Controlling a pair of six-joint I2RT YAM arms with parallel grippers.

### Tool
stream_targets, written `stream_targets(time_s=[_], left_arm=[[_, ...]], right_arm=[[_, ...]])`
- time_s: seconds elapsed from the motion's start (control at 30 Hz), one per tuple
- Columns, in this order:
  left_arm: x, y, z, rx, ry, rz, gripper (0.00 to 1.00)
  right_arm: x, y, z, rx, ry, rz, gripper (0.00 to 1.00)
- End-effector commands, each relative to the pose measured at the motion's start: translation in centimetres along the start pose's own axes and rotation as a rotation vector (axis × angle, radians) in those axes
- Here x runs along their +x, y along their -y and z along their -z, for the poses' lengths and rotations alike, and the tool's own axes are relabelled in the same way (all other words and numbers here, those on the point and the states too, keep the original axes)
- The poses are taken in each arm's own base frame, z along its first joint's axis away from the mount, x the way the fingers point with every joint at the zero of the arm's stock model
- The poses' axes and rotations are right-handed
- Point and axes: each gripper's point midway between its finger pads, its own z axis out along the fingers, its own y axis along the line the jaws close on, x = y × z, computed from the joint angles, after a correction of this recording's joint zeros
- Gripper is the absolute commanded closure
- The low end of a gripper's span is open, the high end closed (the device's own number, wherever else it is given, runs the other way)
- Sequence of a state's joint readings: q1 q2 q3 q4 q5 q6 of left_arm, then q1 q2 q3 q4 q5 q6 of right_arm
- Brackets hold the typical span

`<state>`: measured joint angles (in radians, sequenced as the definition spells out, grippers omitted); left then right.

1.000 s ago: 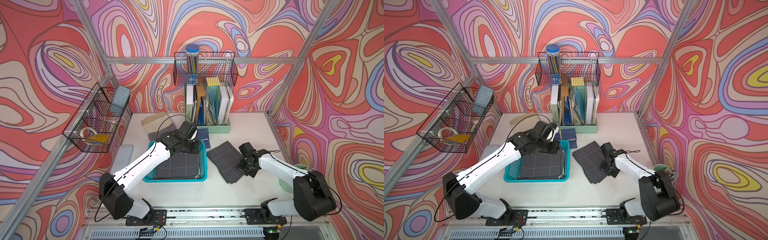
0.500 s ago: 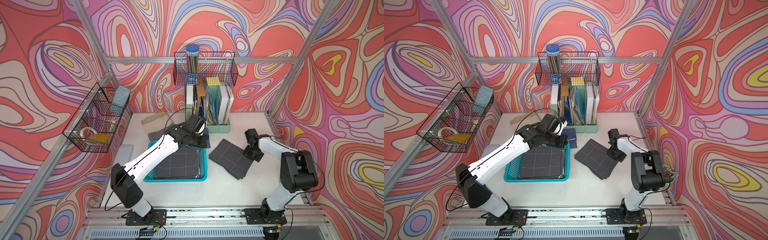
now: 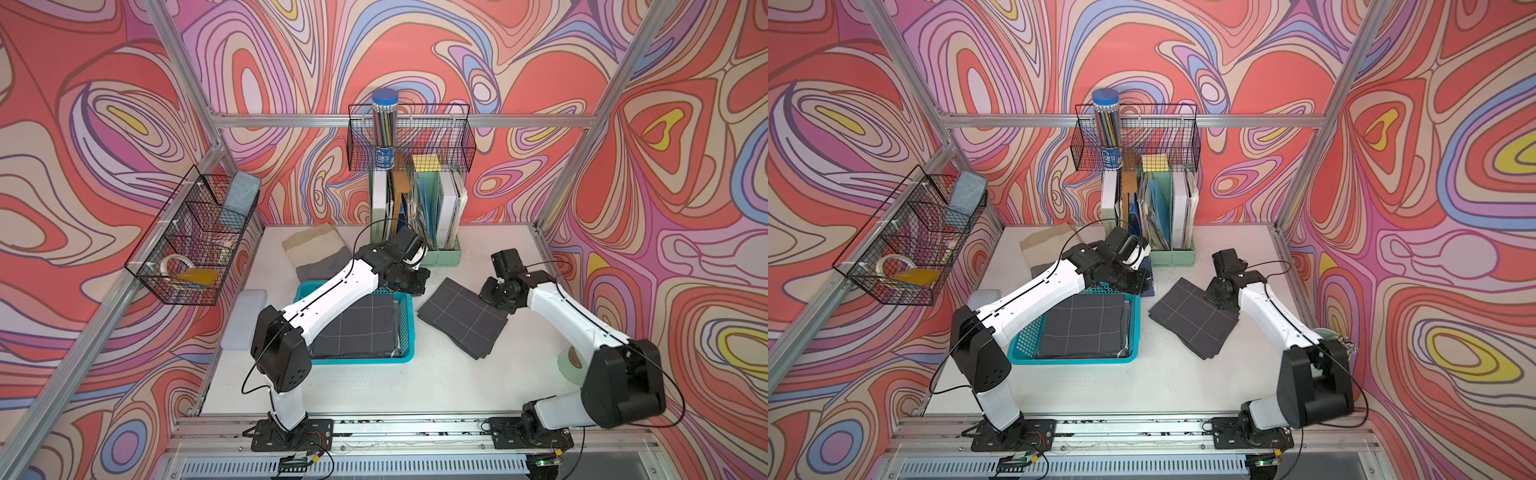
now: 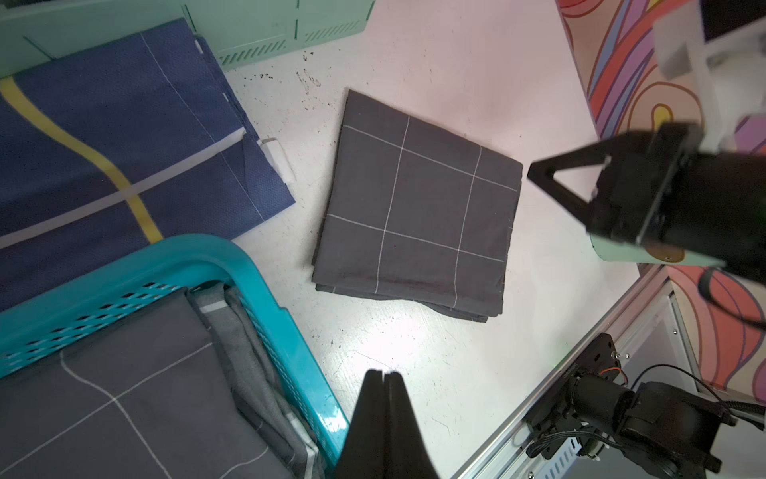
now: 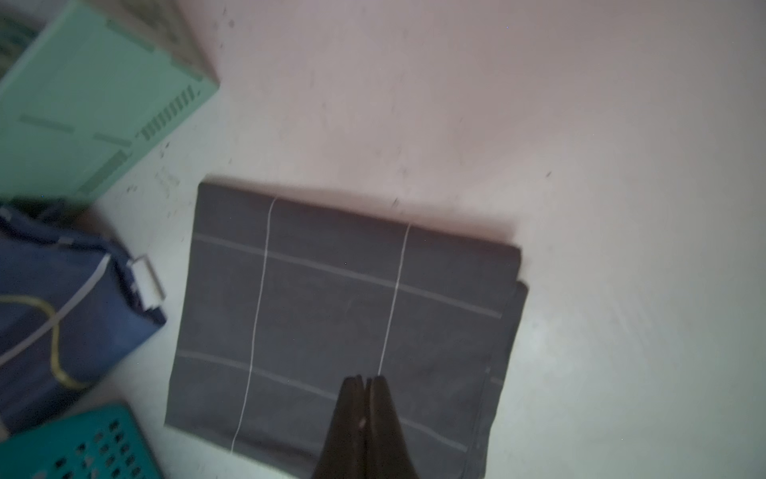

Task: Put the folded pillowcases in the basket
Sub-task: Adjust the pillowcase at the center of the board, then pick up the pillowcase from the center of the board.

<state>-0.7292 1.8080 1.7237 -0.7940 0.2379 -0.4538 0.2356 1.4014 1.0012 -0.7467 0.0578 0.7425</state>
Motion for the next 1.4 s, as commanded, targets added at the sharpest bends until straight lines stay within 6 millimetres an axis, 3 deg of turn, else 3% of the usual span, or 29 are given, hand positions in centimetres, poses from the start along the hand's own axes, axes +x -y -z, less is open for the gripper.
stream_targets(time_s=[0.0,0.13,0.27,0.47,0.6,0.77,0.9,1.03,1.1,1.23,1.37], left_arm=[[0.3,0.5,-0.3,0.022,-0.002,0.009,1.0],[0.9,1.0,-0.6,0.033,-0.011,0.02,1.0],[1.5,1.4,-0.8,0.024,-0.024,0.012,1.0],[1.4,1.4,0.6,-0.013,-0.007,-0.013,1.0],[1.6,1.5,1.1,-0.009,-0.007,-0.014,1.0],[1.3,1.9,0.3,0.012,-0.012,-0.008,1.0],[0.9,2.4,-1.2,0.028,-0.045,-0.011,1.0],[0.3,2.9,-2.6,0.034,-0.067,-0.005,1.0],[-0.1,2.8,-3.4,0.022,-0.077,0.013,1.0],[-0.1,2.1,-5.4,-0.049,-0.112,0.066,0.93],[1.2,1.1,-7.8,-0.139,-0.18,0.101,0.84]], right_arm=[[7.5,2.6,-2.7,0.048,-0.207,-0.059,1.0],[9.5,6.0,-4.0,0.159,-0.216,-0.084,1.0],[9.2,7.1,-5.3,0.247,-0.223,-0.061,1.0],[7.4,9.1,-6.5,0.449,-0.282,0.062,1.0],[5.1,9.6,-6.9,0.45,-0.224,0.037,1.0],[2.1,10.7,-8.3,0.534,-0.189,0.07,1.0],[-1.6,10.1,-9.0,0.566,-0.116,0.115,1.0],[-4.4,7.1,-8.5,0.473,-0.08,0.104,1.0],[-6.0,6.6,-7.6,0.459,-0.034,0.102,1.0],[-9.1,6.4,-6.2,0.438,0.019,0.09,1.0],[-10.1,4.7,-5.7,0.356,0.019,0.139,1.0]])
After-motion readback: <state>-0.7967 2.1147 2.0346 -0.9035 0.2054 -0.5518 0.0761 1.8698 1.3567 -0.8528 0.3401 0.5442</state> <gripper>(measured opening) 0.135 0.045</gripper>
